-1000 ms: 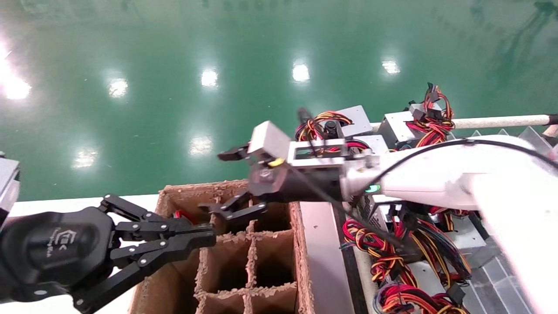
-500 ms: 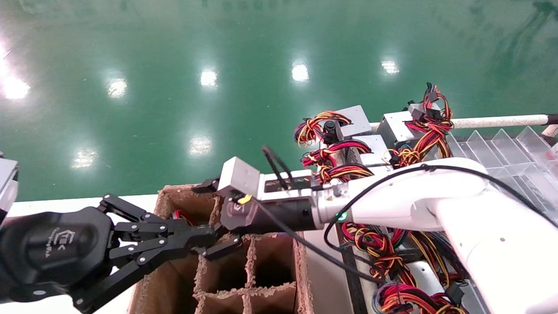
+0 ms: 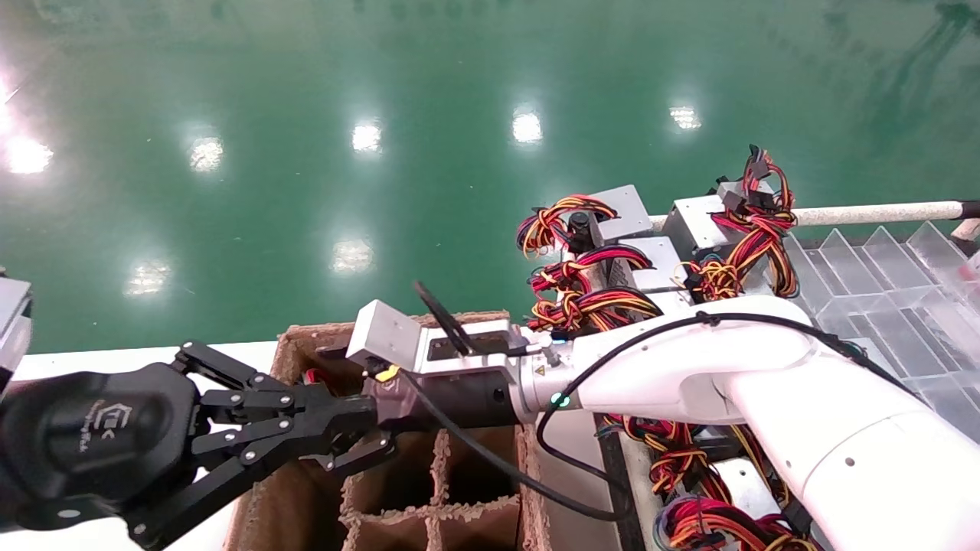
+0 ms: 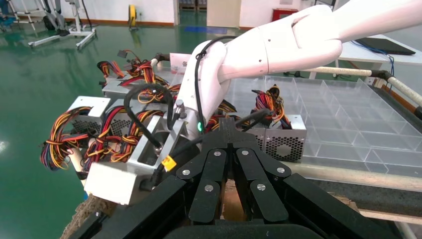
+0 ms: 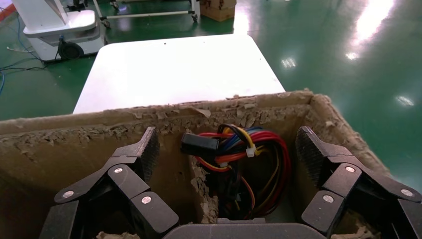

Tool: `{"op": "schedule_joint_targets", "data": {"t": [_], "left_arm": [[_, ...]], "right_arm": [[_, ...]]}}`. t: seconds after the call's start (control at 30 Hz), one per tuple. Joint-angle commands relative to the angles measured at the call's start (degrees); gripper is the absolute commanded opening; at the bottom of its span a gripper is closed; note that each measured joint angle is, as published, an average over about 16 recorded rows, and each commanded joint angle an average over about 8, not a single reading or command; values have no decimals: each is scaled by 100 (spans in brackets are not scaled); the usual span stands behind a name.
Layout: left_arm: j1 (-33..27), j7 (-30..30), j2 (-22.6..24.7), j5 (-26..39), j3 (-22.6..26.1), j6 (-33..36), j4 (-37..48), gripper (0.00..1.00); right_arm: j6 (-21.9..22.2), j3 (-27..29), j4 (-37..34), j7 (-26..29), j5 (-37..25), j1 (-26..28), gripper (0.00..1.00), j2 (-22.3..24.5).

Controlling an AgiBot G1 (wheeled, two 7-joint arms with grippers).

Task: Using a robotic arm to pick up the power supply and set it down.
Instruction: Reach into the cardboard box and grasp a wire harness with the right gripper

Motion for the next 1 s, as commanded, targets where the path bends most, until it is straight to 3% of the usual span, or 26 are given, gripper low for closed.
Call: {"op": "schedule_joint_targets", "data": {"t": [0.03, 1.0], "left_arm": [[0, 0, 0, 0, 0, 0, 0, 0], [0, 0, 0, 0, 0, 0, 0, 0]], "right_arm": [[111, -164, 53, 32, 95, 3, 0, 3], [460, -1426, -33, -72, 1269, 299, 0, 22]]}}
